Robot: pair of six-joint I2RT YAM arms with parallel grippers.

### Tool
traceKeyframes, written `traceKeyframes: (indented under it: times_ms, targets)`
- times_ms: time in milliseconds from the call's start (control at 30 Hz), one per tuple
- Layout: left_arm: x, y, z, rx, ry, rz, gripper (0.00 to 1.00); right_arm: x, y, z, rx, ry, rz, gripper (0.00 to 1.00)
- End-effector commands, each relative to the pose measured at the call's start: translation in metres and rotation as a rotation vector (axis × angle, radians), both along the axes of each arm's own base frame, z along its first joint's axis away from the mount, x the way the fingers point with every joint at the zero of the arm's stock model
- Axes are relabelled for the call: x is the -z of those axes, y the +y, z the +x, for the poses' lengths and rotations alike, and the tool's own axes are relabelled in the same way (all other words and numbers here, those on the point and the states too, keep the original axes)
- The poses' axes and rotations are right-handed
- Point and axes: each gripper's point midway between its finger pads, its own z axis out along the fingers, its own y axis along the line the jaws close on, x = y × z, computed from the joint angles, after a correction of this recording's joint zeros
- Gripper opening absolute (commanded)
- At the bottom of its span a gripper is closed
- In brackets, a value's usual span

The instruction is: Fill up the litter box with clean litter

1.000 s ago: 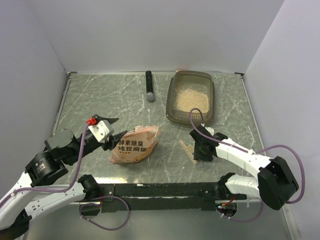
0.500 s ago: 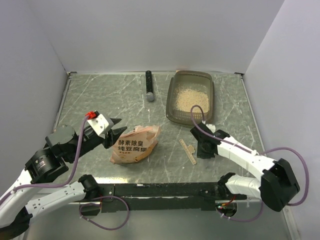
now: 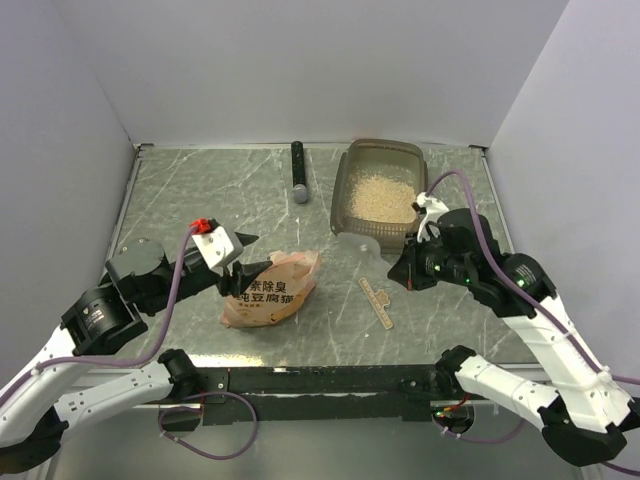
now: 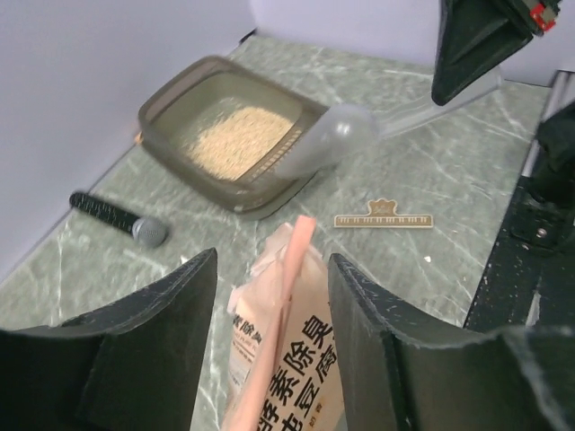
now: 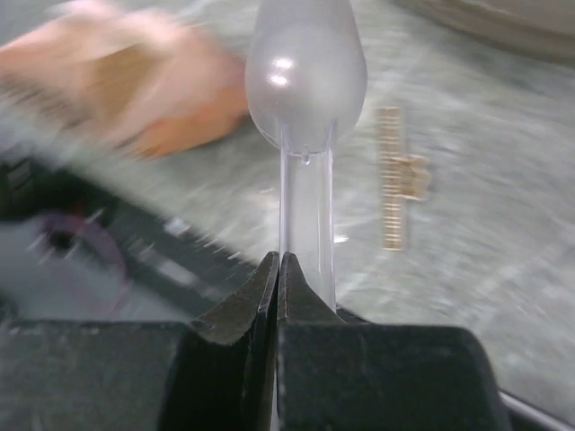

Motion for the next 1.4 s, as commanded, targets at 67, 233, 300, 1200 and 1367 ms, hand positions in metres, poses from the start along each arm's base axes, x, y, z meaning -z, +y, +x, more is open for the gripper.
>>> traceKeyframes:
  times_ms: [67,233,300,1200,1367]
  targets:
    - [-0.034,-0.013,-0.021,0.151,-0.098,-0.072,0.58,-0.038,0.032,-0.048,-0.323,0.018,0.176,0.0]
    - [-0.033,-0.016,-0.032,0.215,-0.111,-0.067,0.58,-0.068,0.039,-0.061,-0.382,-0.018,0.272,0.0]
    - [-0.03,-0.017,-0.037,0.245,-0.125,-0.054,0.59,-0.086,0.041,-0.068,-0.411,-0.041,0.316,0.0]
    - [-0.055,-0.001,-0.032,0.154,-0.267,-0.215,0.68,-0.179,0.06,-0.113,-0.64,-0.043,0.595,0.0]
    - [-0.051,-0.01,-0.037,0.21,-0.254,-0.218,0.68,-0.176,0.065,-0.108,-0.648,-0.027,0.603,0.0]
